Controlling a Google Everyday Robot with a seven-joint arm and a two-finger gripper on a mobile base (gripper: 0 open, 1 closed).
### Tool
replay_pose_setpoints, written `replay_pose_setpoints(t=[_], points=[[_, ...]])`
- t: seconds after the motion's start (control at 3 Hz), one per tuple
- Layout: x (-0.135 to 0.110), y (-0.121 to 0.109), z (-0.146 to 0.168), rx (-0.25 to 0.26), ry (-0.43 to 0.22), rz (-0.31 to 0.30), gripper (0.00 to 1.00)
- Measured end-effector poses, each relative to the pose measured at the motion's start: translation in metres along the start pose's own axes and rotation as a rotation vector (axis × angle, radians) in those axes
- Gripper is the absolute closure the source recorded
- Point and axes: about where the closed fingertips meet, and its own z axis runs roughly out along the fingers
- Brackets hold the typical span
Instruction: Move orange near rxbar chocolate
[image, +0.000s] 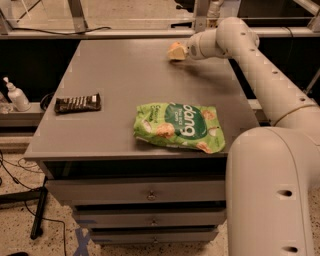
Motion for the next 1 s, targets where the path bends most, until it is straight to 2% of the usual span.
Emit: replay_pose_setpoints(t=[0.33, 0.67, 1.0], points=[[-0.006, 0.004, -0.005, -0.003, -0.017, -0.004, 0.67], [-0.019, 0.016, -0.011, -0.038, -0.048, -0.018, 0.92], [-0.029, 0.030, -0.018, -0.081, -0.075, -0.022, 1.00]])
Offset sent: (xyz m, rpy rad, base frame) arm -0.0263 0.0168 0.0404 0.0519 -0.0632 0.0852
